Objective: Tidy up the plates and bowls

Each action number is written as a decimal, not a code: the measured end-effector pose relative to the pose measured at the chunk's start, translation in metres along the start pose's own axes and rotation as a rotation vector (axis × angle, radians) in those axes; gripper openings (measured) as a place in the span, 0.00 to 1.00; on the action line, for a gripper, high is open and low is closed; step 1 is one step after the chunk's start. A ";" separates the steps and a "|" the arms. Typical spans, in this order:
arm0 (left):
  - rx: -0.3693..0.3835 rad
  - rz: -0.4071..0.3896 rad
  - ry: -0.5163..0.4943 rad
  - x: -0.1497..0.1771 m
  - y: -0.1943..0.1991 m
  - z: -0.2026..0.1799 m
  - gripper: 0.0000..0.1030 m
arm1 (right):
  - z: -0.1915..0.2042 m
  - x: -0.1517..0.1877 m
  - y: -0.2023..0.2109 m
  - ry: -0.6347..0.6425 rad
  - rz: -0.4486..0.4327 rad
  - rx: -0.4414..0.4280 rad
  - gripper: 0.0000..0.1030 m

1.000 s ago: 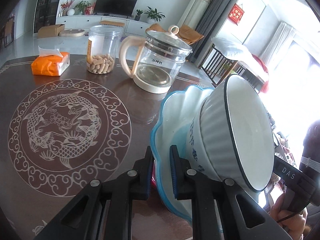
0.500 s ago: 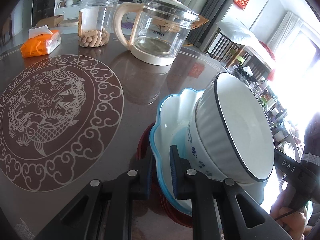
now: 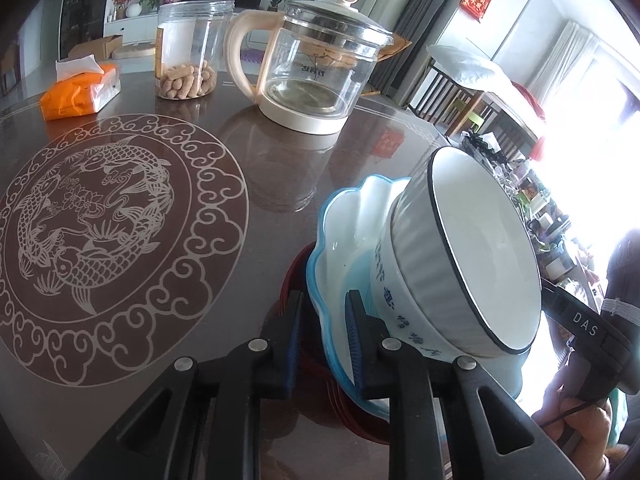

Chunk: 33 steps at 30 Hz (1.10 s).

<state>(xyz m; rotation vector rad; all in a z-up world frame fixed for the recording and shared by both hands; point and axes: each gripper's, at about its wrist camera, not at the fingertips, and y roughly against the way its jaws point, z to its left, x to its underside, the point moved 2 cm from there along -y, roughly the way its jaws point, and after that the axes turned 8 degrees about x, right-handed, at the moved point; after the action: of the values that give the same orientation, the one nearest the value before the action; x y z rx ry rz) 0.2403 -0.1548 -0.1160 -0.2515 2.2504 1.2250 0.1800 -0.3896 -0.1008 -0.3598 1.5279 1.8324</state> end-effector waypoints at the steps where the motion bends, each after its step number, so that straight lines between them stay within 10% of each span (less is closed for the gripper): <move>1: -0.007 -0.020 0.000 -0.001 0.005 0.000 0.21 | -0.002 -0.001 0.002 -0.005 -0.007 0.000 0.48; 5: -0.030 -0.096 0.017 -0.008 0.028 0.005 0.58 | -0.008 -0.002 0.013 -0.016 -0.033 0.002 0.52; 16: -0.382 -0.197 -0.231 0.039 0.119 -0.010 0.98 | 0.008 0.031 0.082 0.056 -0.119 0.164 0.66; 33: -0.404 -0.093 -0.097 0.120 0.179 -0.030 1.00 | 0.073 0.136 0.198 0.154 -0.297 0.352 0.74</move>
<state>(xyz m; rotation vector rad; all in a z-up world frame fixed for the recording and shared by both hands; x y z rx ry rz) 0.0554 -0.0664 -0.0420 -0.4334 1.8721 1.5963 -0.0331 -0.2834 -0.0192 -0.5352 1.7587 1.3044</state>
